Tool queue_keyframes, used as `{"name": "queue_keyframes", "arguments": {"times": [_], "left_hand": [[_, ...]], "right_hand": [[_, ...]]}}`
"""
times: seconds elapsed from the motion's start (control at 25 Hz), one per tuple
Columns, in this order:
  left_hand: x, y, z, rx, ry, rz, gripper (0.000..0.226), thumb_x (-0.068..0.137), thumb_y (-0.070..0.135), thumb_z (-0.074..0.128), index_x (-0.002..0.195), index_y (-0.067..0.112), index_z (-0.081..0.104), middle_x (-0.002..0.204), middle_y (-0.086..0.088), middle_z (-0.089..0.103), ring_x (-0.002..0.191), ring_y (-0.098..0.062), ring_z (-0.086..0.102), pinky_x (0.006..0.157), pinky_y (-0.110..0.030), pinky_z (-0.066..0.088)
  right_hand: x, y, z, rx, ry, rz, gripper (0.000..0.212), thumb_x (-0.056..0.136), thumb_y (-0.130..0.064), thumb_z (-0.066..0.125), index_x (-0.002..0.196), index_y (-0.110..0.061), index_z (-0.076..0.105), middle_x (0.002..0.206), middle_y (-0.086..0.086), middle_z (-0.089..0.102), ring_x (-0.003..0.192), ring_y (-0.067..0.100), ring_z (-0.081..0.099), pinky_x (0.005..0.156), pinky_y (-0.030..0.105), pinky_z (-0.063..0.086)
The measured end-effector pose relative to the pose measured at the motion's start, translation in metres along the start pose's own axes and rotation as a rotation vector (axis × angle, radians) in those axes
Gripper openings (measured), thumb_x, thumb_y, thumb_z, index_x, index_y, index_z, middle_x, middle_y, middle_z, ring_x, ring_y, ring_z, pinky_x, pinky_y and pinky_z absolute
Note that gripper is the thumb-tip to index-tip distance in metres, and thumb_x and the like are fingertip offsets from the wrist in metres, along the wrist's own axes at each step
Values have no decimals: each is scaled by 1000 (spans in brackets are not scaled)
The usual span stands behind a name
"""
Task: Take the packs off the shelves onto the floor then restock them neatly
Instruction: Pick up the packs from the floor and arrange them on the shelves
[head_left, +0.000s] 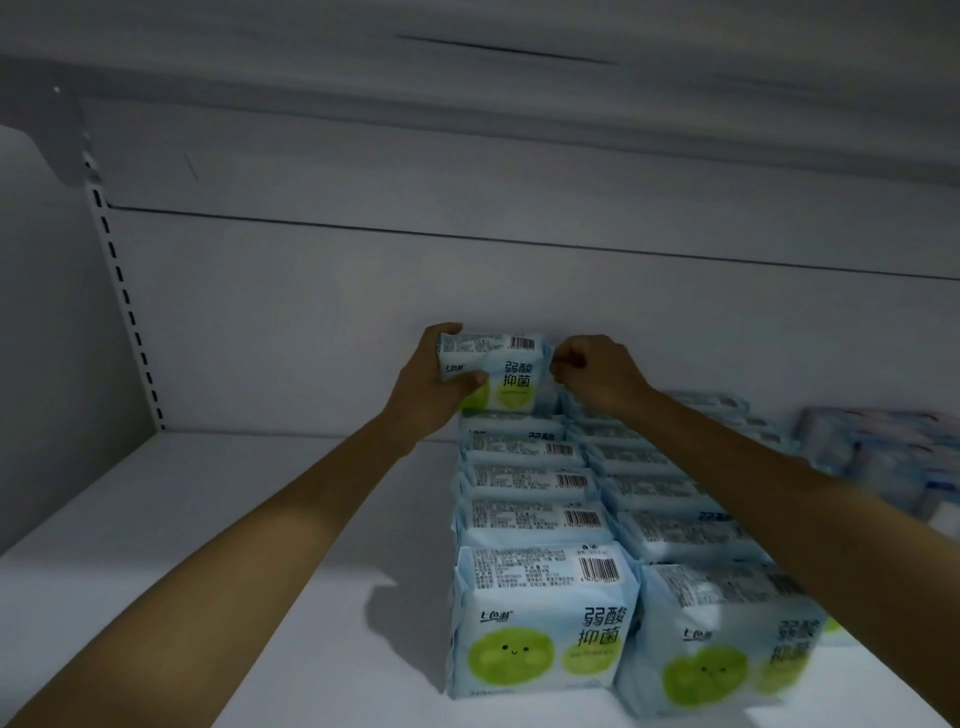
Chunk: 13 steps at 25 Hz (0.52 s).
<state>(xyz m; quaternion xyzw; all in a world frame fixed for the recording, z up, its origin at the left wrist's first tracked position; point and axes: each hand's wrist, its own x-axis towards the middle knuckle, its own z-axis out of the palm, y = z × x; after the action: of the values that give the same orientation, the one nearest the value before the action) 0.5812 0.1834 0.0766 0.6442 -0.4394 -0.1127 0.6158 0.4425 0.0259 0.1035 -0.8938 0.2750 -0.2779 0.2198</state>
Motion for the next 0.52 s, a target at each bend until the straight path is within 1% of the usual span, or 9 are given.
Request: {"name": "queue_keyframes", "arguments": {"times": [0.04, 0.12, 0.16, 0.2, 0.28, 0.36, 0.4, 0.44, 0.52], "left_hand": [[1, -1, 0, -84, 13, -15, 56, 87, 8, 67, 135, 16, 39, 112, -3, 57, 93, -16, 60, 70, -13, 52], [2, -3, -2, -170, 26, -8, 57, 88, 3, 64, 137, 15, 37, 117, -2, 55, 94, -10, 59, 71, -14, 53], [3, -5, -4, -143, -6, 13, 57, 89, 1, 63, 138, 15, 37, 114, 4, 54, 92, -2, 58, 70, -12, 52], [2, -5, -5, -92, -65, 31, 55, 90, 1, 61, 137, 16, 37, 112, 11, 52, 89, 3, 57, 69, -10, 51], [0, -8, -4, 0, -186, 21, 52, 91, 4, 61, 136, 15, 39, 110, 15, 50, 87, 6, 56, 67, -9, 50], [-3, -13, -2, -42, -241, -47, 49, 90, 4, 61, 132, 14, 39, 110, 7, 54, 87, -1, 58, 65, -13, 51], [-6, -16, -1, -74, -245, -70, 48, 90, 3, 61, 130, 16, 39, 109, 5, 56, 88, -3, 59, 66, -14, 52], [-8, -17, 0, -96, -243, -79, 47, 90, 2, 60, 129, 17, 39, 108, 4, 57, 89, -5, 60, 67, -15, 52], [-9, -20, 0, -114, -249, -70, 43, 90, 0, 60, 125, 17, 41, 107, 3, 58, 89, -7, 60, 68, -17, 53]], "right_hand": [[2, 0, 2, -27, 4, -18, 13, 93, -13, 56, 98, -10, 68, 92, -1, 61, 84, 14, 57, 73, 22, 41], [8, 0, 6, -98, -61, -60, 8, 92, -12, 58, 92, -11, 66, 90, -1, 60, 85, 17, 57, 73, 26, 43], [9, -1, 7, -150, -138, -78, 7, 90, -13, 60, 84, -12, 62, 86, -1, 59, 82, 18, 57, 72, 28, 44], [11, 0, 10, -228, -218, -88, 15, 89, -16, 62, 75, -12, 57, 81, -1, 58, 78, 18, 56, 69, 28, 44], [14, 1, 16, -395, -282, -94, 28, 88, -19, 64, 64, -12, 52, 69, -2, 52, 65, 15, 50, 59, 26, 40], [18, 1, 20, -455, -209, -79, 37, 86, -9, 60, 53, -14, 44, 59, -1, 47, 55, 13, 45, 50, 25, 34], [21, 1, 21, -453, -159, -98, 35, 84, -3, 59, 52, -13, 47, 59, 1, 50, 57, 16, 48, 51, 26, 37], [24, 2, 20, -435, -106, -132, 28, 82, -1, 58, 56, -10, 57, 64, 5, 58, 63, 19, 55, 56, 29, 43], [31, 4, 15, -330, 11, -226, 16, 84, -2, 60, 80, -8, 74, 85, 9, 70, 79, 24, 62, 74, 35, 51]]}}
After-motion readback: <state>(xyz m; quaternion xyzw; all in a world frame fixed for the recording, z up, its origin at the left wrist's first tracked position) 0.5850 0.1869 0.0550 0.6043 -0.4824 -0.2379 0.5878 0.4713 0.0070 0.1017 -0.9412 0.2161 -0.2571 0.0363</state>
